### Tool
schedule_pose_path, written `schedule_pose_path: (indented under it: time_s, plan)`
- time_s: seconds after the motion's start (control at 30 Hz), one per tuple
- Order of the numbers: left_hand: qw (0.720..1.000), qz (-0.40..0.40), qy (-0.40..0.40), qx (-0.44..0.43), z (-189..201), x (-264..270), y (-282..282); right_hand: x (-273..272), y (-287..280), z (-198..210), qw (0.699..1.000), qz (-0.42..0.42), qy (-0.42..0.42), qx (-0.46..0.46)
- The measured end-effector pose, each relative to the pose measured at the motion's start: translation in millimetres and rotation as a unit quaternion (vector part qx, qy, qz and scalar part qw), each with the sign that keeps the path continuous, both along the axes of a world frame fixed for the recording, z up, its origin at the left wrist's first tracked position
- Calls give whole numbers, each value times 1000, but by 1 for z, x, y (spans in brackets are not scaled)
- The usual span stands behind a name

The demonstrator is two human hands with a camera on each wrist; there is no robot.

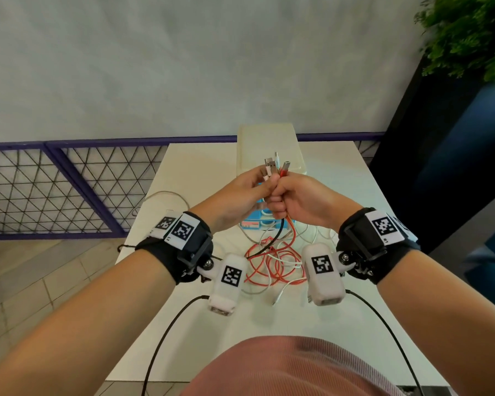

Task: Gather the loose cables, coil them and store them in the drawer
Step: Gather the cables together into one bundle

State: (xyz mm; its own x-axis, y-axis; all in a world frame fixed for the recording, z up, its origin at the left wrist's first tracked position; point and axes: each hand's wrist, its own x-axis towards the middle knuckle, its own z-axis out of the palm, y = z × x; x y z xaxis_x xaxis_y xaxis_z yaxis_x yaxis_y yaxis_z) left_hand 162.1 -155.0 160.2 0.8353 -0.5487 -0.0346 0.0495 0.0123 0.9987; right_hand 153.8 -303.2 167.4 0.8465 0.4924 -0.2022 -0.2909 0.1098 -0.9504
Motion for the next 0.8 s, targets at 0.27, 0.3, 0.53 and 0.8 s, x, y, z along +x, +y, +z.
schedule_pose_path:
  time_s: [0.27, 0.3, 0.53, 0.8]
  plan:
    - [997, -34, -23, 70, -7, -1, 2, -2, -2, -8, 999, 28, 17, 17]
    - [996, -19, -38, 81, -9, -1, 1, -2, -1, -9, 1000, 21, 10, 14]
    - [972, 114, -118, 165, -25, 9, -5, 11, -20, -13, 976, -104, -97, -164]
    - [980, 154, -91, 87, -21, 9, 4, -10, -26, -74, 777, 165, -151, -588]
